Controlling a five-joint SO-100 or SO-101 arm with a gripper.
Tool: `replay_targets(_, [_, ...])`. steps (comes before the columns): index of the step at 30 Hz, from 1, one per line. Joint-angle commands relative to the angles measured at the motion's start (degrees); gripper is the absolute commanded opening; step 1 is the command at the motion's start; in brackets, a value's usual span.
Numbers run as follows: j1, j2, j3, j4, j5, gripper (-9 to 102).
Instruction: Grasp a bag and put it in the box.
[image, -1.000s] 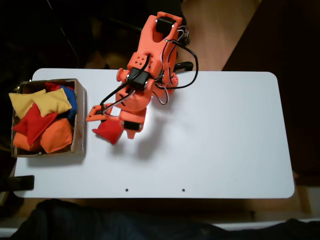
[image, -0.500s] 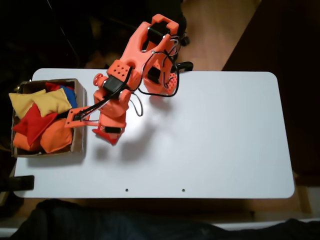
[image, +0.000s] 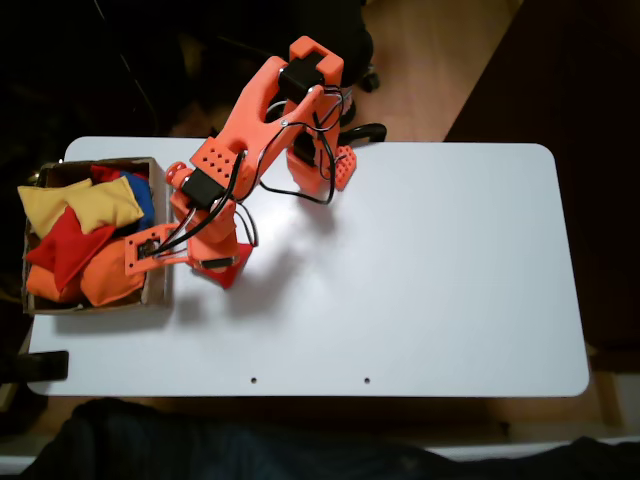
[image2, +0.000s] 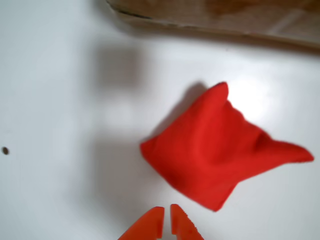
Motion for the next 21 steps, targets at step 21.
replay_targets(21, [2.2,-2.9,-2.6,1.8,-19.9,11])
